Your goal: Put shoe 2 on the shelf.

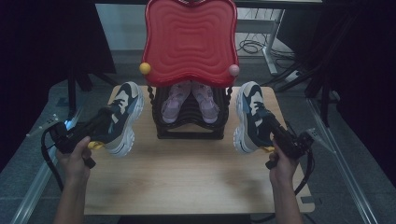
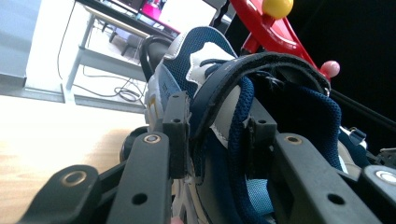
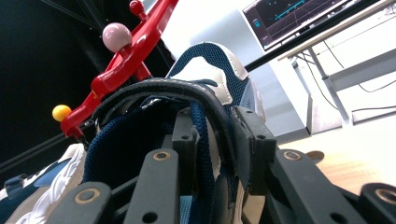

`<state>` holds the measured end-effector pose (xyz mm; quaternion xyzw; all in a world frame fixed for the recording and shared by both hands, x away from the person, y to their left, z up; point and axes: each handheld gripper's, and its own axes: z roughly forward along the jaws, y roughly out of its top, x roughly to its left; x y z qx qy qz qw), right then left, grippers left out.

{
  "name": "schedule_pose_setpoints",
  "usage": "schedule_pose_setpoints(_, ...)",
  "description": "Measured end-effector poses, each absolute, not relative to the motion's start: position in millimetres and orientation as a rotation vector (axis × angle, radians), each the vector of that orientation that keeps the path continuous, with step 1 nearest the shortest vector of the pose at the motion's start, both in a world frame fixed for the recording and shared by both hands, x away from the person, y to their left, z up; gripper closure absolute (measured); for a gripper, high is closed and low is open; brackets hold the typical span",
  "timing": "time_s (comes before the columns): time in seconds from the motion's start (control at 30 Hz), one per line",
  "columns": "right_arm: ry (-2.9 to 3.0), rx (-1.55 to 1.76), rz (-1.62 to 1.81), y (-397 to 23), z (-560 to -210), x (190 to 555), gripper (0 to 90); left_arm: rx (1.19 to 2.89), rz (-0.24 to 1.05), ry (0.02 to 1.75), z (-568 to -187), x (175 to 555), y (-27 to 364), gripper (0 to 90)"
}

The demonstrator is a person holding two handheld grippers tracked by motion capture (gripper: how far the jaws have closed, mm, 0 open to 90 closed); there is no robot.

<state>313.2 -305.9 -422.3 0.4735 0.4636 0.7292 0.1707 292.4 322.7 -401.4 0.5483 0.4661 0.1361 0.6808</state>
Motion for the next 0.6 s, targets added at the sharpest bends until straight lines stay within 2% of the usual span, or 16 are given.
schedule_pose_setpoints(0.6,1.268,1.318,2.105,-307,-400,326,71.7,1.189,0.329,1.056,-388,308,324,68.0)
